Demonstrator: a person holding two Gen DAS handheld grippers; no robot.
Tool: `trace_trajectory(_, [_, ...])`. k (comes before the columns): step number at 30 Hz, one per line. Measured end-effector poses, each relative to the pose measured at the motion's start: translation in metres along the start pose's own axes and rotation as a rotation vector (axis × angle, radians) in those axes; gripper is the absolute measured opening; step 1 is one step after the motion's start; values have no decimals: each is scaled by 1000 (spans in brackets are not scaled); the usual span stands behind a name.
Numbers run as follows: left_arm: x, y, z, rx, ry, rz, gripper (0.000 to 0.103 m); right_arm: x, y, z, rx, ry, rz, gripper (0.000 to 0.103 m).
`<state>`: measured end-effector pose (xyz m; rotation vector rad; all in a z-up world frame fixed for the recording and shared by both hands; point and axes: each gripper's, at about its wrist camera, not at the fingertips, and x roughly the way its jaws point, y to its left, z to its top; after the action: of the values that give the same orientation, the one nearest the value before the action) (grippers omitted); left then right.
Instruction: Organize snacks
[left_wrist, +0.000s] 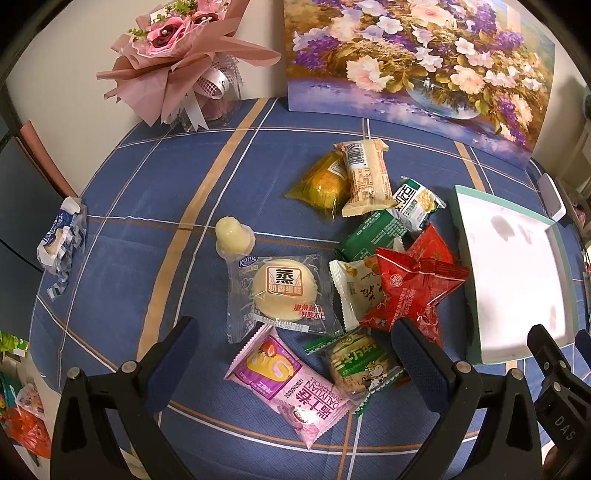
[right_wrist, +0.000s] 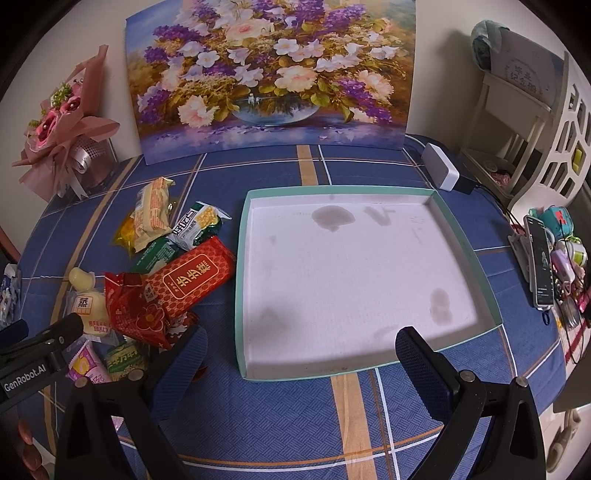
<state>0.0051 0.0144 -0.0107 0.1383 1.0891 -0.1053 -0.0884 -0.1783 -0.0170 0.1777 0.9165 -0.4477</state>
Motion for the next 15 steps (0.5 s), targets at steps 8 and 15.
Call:
trace_trajectory(8, [0, 2, 0, -8, 8, -7, 103, 0, 0, 0, -2, 0, 0, 103])
trace_trajectory(15, [5, 7, -1, -32, 33, -12, 103, 0, 8, 0, -31, 9, 19, 103])
